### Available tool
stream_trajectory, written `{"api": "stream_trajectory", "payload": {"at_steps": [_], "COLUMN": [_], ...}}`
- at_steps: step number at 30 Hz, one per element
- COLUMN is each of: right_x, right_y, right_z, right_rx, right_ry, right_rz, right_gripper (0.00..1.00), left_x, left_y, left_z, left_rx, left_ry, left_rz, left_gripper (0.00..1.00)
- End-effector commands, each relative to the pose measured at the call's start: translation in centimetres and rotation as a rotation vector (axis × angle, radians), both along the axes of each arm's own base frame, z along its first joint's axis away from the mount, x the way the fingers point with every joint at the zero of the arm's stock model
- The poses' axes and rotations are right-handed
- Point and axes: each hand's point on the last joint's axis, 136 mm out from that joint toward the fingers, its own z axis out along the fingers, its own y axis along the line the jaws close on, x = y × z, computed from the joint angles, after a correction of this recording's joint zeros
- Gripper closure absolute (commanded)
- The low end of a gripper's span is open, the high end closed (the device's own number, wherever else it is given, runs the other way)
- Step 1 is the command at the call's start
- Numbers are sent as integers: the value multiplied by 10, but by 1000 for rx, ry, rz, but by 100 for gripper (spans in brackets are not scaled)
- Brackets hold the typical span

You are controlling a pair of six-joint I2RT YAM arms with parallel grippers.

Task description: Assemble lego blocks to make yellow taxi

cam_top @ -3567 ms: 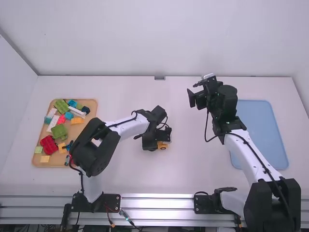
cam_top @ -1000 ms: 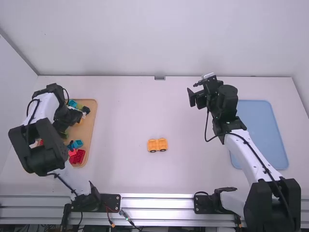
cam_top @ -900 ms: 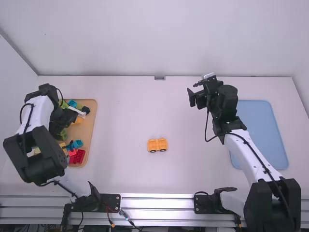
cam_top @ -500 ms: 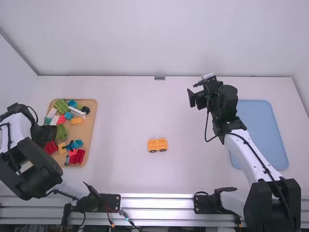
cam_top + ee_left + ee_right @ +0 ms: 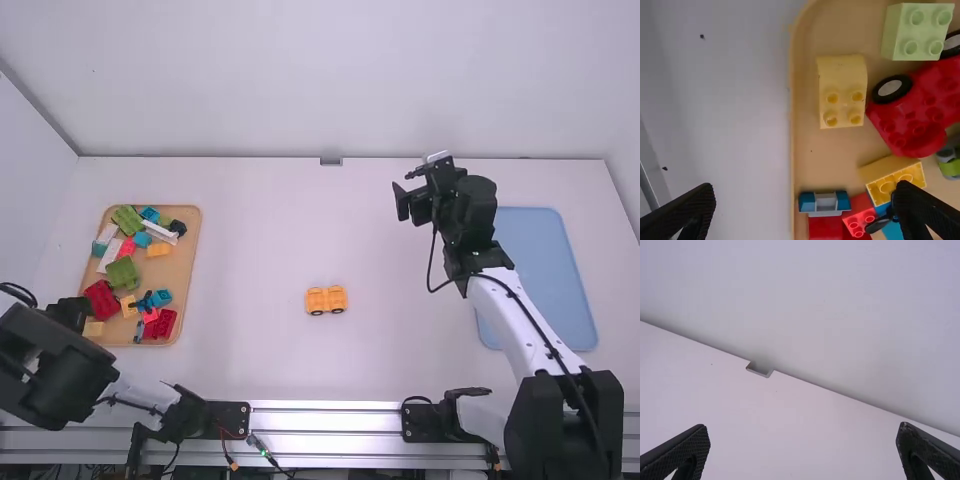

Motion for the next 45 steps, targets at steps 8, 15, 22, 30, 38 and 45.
{"api": "stream_trajectory", "payload": {"at_steps": [8, 15, 22, 30, 38, 45], "right_x": [5, 5, 5, 5, 5, 4], "right_y": [1, 1, 1, 1, 1, 0], "right_z": [12, 12, 12, 12, 12, 8], "right_rx": [3, 3, 3, 3, 3, 0], "right_ry": [-24, -24, -23, -23, -22, -7], "right_rz": [-1, 0, -1, 0, 0, -1], "right_gripper": [1, 1, 1, 1, 1, 1], "left_x": [7, 6, 8, 9, 20, 35], "left_y": [5, 17, 24, 25, 20, 20], "left_z": [5, 5, -7, -18, -30, -36], "left_rx": [60, 61, 40, 59, 83, 104], "left_ry": [85, 157, 170, 164, 143, 138], "left_rz": [-45, 12, 3, 5, -26, -54], "left_gripper": [1, 1, 18, 26, 24, 24]}}
